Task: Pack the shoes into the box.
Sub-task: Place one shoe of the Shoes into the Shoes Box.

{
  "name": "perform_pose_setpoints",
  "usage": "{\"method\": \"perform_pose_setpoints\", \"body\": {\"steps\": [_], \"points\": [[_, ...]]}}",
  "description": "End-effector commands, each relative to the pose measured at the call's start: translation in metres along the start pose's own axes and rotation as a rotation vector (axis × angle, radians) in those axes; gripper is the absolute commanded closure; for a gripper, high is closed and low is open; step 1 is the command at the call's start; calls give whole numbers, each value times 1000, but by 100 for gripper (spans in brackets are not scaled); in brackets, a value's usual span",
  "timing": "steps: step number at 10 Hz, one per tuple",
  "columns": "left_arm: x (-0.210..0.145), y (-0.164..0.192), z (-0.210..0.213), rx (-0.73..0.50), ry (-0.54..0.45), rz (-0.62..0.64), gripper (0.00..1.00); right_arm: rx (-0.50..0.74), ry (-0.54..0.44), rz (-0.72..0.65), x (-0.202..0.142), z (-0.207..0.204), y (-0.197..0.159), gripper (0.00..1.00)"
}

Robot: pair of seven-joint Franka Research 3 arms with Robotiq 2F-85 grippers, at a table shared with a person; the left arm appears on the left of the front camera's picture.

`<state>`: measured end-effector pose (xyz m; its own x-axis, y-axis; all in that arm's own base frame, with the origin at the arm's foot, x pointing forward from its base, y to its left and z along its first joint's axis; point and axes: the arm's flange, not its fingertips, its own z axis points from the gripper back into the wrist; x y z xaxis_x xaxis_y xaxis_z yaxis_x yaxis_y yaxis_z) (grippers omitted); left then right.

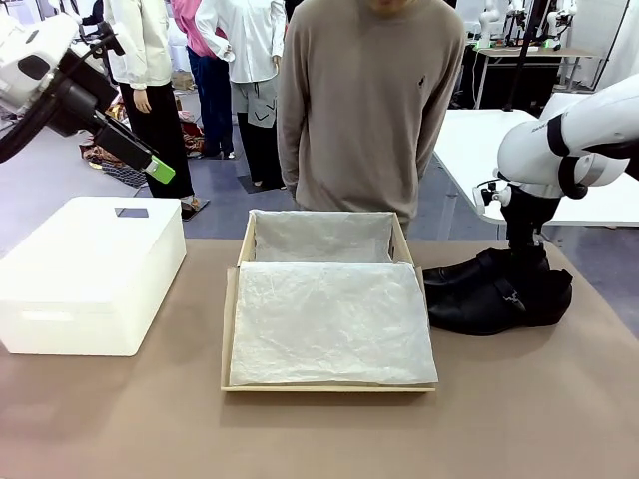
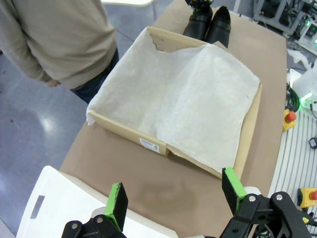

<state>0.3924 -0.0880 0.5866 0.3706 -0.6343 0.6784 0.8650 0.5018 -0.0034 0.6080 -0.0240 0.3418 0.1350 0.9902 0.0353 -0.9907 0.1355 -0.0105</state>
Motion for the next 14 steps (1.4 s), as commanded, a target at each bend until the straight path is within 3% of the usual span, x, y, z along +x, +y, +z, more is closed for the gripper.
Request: {"method": "perform_pose_setpoints", "body": {"steps": [1,5,9,14], "points": [[0,0,-1,0,-22,12,0,2,18,-14,2,6,-7,100],[0,0,-1,0,-22,12,0,-30,-23,-159,-10,40,-12,100],[0,0,-1,0,-22,12,0,-25,13,-268,-19,103,-15,100],[0,0,-1,0,-22,12,0,8,8,-315,25,199,20,100]]}}
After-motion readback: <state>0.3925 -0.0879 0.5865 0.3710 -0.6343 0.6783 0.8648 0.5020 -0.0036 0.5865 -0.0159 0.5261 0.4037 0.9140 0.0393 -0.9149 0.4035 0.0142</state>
